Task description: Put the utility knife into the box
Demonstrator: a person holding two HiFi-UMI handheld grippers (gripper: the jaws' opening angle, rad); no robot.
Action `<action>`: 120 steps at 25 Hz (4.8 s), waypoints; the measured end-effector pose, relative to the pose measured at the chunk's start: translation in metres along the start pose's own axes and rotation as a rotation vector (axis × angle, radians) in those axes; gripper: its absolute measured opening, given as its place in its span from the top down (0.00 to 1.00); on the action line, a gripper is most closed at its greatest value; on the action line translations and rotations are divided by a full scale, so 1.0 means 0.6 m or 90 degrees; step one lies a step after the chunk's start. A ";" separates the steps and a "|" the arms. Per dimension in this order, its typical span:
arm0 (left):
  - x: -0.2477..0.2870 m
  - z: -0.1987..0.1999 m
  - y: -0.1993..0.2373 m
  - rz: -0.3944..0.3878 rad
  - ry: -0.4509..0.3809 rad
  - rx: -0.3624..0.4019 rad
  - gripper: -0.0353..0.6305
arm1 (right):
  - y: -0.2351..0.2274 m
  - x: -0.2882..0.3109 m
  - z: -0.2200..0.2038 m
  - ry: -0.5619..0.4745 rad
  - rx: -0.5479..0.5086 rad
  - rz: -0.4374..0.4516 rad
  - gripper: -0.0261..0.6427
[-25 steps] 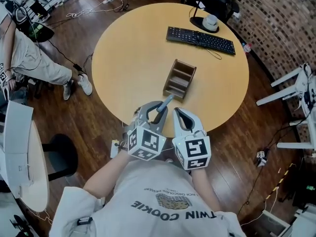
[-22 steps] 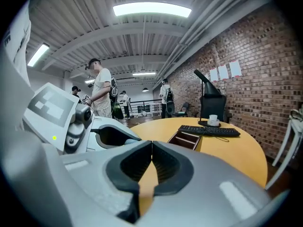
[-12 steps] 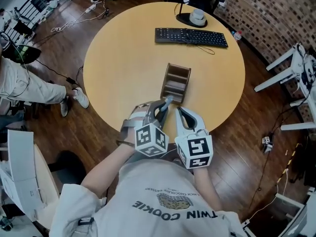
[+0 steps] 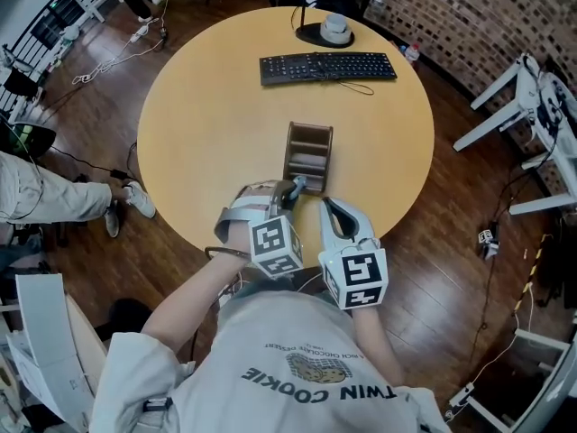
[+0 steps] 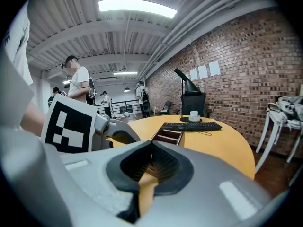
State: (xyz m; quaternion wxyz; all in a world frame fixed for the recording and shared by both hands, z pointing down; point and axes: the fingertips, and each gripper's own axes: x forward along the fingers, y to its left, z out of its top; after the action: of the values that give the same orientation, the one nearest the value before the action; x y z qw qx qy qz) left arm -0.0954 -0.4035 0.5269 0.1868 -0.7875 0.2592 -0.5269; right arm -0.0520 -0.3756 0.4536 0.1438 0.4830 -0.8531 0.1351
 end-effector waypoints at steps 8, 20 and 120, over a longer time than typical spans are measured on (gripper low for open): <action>0.051 -0.009 -0.015 -0.058 0.057 0.066 0.83 | -0.016 -0.007 -0.011 0.004 0.011 -0.029 0.96; 0.084 -0.020 -0.020 -0.060 0.087 0.089 0.83 | -0.025 -0.018 -0.020 0.008 0.013 -0.040 0.96; -0.677 0.123 -0.597 0.338 -0.197 -0.711 0.94 | 0.414 -0.675 -0.229 -0.021 -0.120 0.342 0.96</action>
State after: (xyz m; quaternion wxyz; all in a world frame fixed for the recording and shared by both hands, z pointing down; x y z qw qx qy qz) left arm -0.0774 0.1290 0.4048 -0.0928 -0.7422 0.6512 -0.1283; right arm -0.0515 0.1167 0.4050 0.1331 0.2261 -0.9616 0.0810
